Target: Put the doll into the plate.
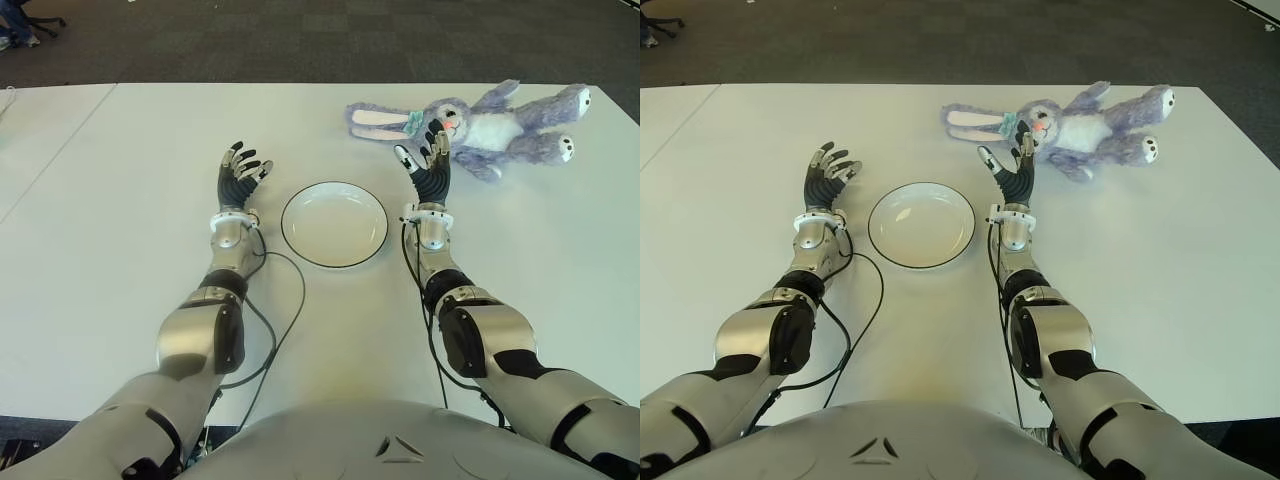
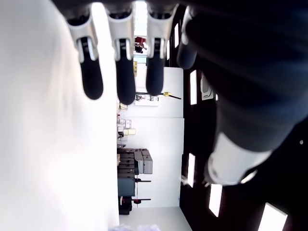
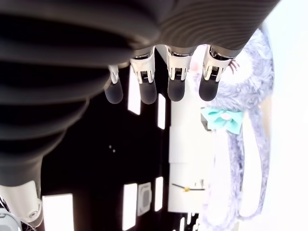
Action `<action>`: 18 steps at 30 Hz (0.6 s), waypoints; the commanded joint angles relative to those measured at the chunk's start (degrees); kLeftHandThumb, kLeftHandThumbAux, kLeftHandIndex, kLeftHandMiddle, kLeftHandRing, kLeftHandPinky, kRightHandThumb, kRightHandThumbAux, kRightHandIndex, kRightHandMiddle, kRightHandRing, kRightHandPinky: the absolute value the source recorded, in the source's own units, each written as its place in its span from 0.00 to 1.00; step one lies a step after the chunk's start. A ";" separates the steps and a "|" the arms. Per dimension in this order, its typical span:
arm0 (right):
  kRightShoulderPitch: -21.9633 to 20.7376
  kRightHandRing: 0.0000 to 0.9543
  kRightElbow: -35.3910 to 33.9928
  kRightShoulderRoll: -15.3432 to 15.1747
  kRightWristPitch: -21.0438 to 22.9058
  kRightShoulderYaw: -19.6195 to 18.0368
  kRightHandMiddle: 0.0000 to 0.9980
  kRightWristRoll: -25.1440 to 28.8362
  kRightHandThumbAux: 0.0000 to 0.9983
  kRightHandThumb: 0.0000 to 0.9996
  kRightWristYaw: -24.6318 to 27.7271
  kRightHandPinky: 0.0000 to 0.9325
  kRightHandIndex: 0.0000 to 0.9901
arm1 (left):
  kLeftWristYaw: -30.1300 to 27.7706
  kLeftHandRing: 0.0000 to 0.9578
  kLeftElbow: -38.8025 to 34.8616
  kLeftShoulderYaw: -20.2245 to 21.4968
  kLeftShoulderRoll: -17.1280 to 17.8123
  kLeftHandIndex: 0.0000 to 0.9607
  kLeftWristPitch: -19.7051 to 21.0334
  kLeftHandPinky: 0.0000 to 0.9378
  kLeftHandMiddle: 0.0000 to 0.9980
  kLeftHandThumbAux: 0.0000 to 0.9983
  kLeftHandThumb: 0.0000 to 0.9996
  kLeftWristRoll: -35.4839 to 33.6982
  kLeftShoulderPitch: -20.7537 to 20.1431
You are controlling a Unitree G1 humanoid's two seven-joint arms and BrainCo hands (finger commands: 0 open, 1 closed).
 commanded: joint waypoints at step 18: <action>-7.72 0.04 4.46 -11.55 8.86 4.59 0.06 -6.11 0.67 0.12 5.66 0.03 0.05 | 0.78 0.32 7.55 0.11 -2.91 0.16 8.49 0.36 0.26 0.79 0.18 -0.09 9.10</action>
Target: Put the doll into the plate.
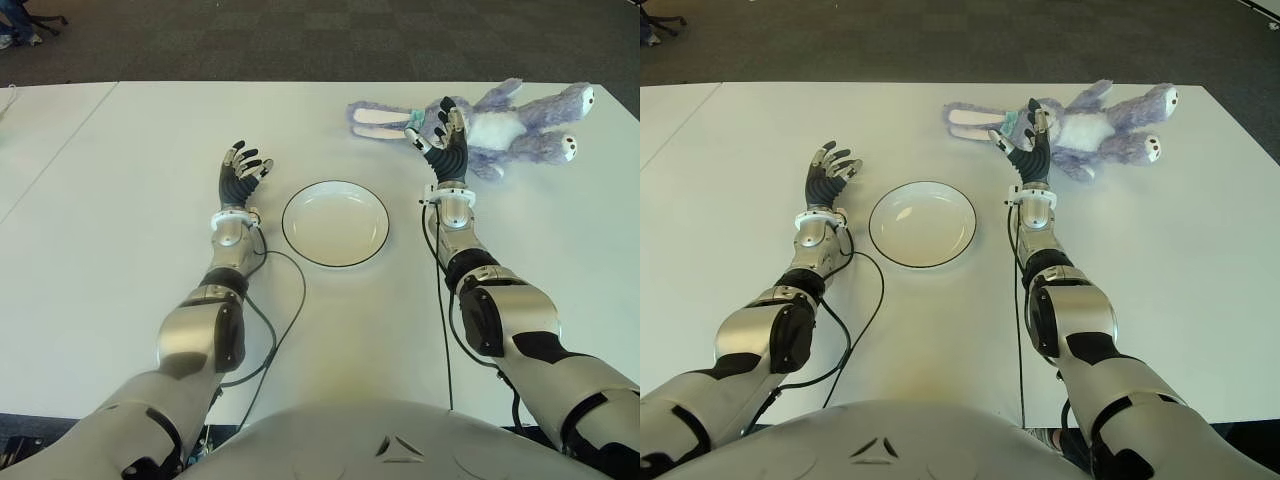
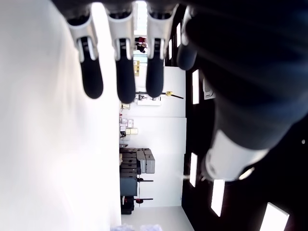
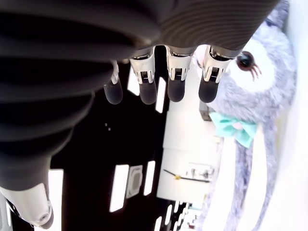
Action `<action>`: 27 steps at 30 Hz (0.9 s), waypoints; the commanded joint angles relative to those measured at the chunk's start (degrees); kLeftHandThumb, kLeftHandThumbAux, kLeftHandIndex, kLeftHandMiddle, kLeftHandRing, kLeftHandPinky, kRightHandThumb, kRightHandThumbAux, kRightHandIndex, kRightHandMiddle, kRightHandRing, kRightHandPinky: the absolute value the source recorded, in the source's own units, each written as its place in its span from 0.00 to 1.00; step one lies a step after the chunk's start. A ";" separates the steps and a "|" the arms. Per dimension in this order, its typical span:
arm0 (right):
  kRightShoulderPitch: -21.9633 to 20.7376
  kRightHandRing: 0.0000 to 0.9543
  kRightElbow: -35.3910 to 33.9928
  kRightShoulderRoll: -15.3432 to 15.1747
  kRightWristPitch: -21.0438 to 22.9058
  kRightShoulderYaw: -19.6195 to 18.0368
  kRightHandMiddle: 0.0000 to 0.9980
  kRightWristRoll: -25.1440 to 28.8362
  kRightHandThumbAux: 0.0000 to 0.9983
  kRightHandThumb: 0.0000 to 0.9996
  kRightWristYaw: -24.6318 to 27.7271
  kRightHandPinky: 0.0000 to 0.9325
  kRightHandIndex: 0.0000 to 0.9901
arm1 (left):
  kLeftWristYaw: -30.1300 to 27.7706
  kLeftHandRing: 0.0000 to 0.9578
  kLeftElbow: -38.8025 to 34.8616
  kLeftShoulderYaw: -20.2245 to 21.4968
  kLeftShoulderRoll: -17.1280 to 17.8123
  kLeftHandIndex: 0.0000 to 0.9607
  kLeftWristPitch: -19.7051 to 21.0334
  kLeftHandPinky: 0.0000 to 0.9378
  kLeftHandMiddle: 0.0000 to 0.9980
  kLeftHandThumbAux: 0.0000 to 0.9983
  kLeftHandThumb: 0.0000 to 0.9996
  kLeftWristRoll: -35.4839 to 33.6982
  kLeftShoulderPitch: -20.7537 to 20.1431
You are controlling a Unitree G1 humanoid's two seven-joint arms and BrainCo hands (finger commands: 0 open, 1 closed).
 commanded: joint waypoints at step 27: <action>-5.46 0.01 5.01 -15.27 13.72 12.90 0.04 -15.33 0.68 0.20 2.97 0.01 0.11 | 1.44 0.32 7.59 0.31 -2.84 0.16 9.28 0.36 0.27 0.82 0.16 -0.10 8.91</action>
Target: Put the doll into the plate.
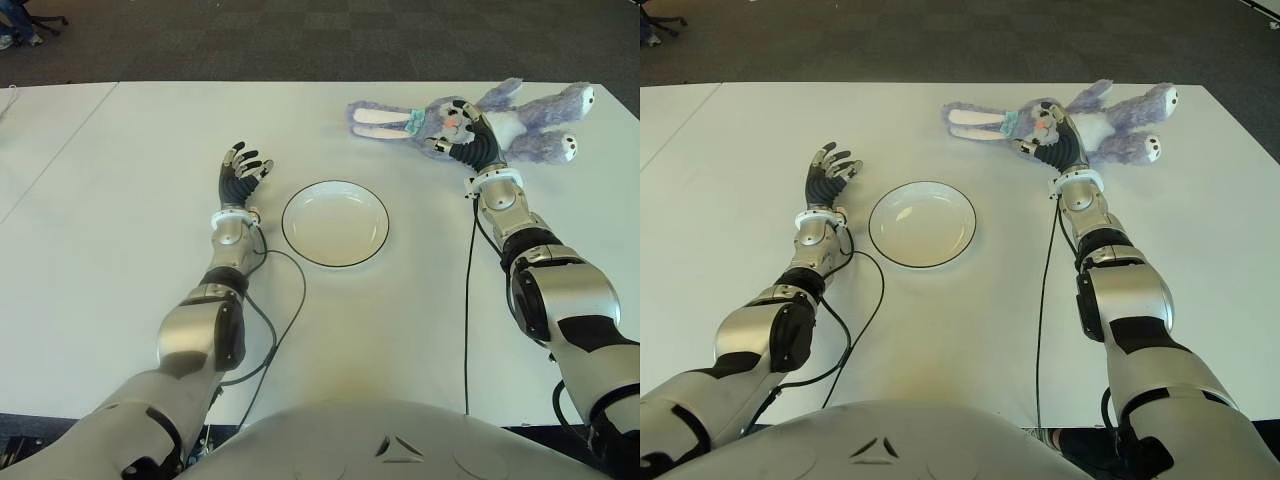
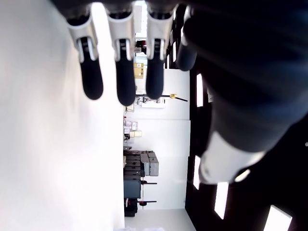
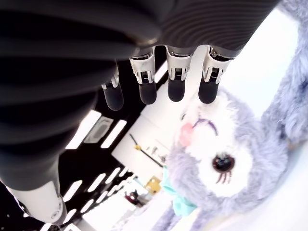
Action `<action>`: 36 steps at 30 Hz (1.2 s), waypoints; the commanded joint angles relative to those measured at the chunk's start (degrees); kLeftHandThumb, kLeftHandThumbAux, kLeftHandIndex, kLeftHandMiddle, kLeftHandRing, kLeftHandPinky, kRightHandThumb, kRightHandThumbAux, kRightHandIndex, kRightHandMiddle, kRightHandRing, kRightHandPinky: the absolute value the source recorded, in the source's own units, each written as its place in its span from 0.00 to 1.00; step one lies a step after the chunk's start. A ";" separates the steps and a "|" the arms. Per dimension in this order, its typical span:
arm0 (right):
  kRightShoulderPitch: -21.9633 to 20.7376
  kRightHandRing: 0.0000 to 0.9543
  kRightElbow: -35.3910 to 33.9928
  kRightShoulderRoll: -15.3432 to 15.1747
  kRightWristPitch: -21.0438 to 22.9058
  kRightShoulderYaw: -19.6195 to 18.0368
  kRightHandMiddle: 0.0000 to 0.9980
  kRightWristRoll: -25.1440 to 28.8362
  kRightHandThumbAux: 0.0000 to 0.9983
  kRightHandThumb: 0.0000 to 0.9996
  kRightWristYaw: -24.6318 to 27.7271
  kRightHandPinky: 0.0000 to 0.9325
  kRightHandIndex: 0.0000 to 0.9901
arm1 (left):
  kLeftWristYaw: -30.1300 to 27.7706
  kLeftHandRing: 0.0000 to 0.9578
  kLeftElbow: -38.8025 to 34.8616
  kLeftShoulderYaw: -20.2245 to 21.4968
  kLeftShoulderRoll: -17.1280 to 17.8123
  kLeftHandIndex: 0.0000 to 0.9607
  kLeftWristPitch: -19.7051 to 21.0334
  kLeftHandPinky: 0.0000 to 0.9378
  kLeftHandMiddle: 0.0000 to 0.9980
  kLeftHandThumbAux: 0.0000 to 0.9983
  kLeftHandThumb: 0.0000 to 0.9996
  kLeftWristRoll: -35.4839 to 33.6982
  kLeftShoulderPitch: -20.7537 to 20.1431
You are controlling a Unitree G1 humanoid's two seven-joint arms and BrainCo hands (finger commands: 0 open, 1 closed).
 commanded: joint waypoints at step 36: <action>-0.30 0.04 2.96 -14.51 12.29 25.17 0.09 -25.53 0.74 0.19 -4.16 0.01 0.14 | -2.17 0.31 7.61 1.58 -3.07 0.16 7.93 0.33 0.26 0.70 0.00 -1.71 10.01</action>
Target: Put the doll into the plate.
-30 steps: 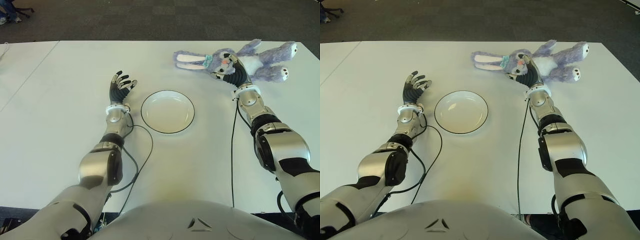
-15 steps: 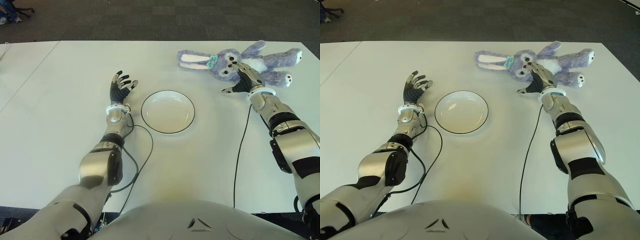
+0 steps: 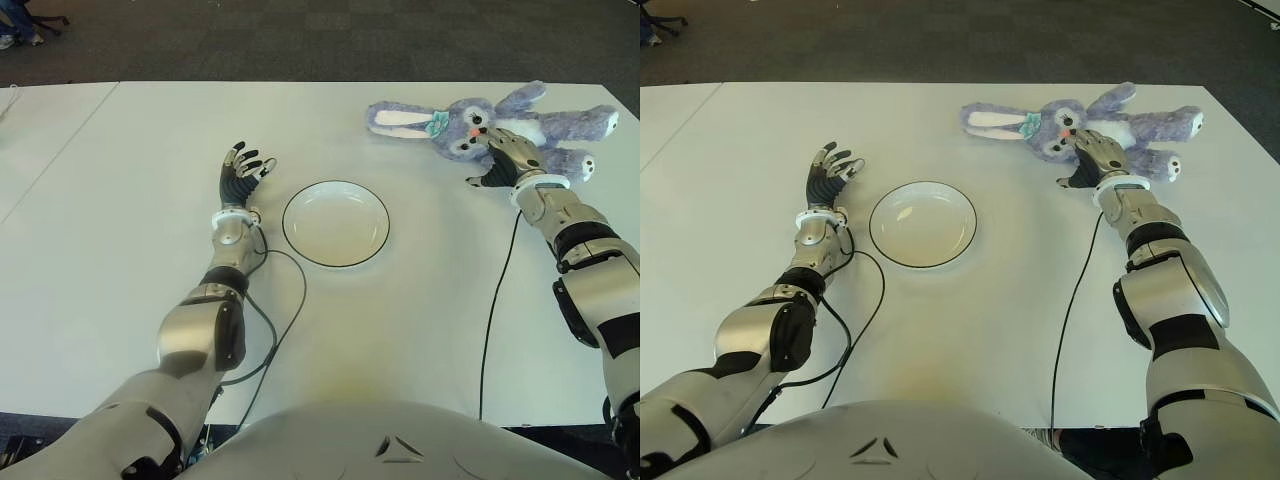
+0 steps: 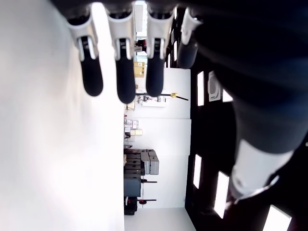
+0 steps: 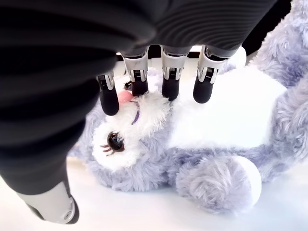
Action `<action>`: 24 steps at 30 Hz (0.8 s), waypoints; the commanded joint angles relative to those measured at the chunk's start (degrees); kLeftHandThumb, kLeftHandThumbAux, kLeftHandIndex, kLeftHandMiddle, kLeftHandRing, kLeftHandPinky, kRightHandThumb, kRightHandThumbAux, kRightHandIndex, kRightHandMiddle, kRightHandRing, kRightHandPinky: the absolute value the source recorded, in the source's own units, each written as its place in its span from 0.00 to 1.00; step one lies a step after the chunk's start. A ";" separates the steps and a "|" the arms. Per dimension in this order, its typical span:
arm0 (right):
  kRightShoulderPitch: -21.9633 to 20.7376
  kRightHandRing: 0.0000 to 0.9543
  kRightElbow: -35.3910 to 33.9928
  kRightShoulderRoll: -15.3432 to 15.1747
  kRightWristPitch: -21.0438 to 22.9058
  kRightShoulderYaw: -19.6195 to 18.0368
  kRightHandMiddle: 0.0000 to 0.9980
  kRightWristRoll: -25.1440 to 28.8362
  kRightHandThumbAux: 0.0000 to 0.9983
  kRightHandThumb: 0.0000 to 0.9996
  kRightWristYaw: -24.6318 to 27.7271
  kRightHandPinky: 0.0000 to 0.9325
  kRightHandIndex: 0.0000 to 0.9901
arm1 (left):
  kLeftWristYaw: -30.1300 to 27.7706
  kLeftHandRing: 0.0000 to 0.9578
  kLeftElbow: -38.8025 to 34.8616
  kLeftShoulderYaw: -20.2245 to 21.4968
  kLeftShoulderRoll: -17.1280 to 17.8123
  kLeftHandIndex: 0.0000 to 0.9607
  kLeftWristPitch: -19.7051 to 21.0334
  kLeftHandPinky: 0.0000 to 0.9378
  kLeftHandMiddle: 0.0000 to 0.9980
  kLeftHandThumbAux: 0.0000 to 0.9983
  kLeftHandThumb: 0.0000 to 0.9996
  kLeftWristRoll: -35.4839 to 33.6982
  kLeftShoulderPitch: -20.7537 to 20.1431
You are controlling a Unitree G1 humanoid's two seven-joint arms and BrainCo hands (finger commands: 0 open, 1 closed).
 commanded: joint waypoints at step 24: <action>-4.16 0.10 1.26 -6.13 1.93 2.25 0.14 -1.66 0.75 0.24 1.53 0.05 0.21 | 0.06 0.30 7.72 -0.88 -2.94 0.16 7.67 0.31 0.27 0.64 0.00 0.92 10.43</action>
